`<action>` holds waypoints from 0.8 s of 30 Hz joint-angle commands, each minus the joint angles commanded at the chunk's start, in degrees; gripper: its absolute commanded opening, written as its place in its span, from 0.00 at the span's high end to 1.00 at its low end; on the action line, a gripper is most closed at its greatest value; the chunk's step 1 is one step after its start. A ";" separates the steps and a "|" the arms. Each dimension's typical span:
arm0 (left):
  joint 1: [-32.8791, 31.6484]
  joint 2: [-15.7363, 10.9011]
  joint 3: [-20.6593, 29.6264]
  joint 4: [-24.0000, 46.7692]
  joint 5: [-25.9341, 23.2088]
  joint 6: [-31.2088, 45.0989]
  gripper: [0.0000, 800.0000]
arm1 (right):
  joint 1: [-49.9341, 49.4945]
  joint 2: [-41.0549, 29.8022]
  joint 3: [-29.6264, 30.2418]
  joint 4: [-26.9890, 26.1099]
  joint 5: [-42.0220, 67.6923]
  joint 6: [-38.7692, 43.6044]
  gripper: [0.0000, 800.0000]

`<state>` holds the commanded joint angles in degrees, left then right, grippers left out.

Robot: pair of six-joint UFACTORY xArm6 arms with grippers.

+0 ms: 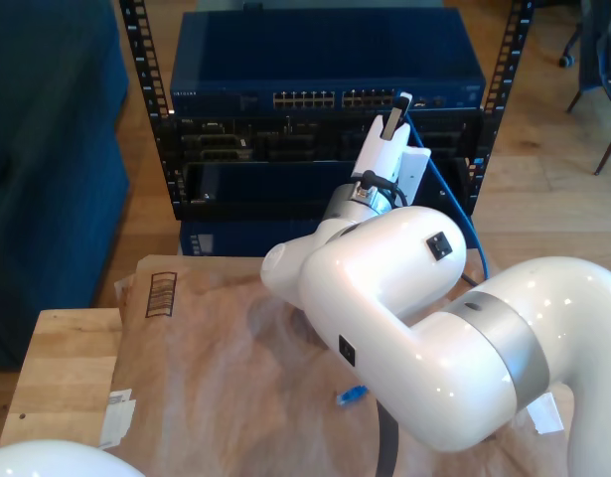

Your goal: Grab the cable and plug it in

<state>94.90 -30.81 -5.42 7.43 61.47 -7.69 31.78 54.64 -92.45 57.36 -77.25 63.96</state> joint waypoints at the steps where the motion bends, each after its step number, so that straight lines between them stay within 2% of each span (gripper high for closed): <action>1: 0.00 0.00 0.00 0.00 0.00 0.00 0.00 | 0.18 0.00 -0.09 0.00 0.00 0.00 1.00; 24: 0.00 0.00 0.00 0.00 0.00 0.09 0.00 | -0.35 0.97 -1.58 -0.09 0.70 0.09 1.00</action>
<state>94.90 -30.81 -5.42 7.43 61.47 -7.60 31.43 55.60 -94.03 57.27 -76.55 64.04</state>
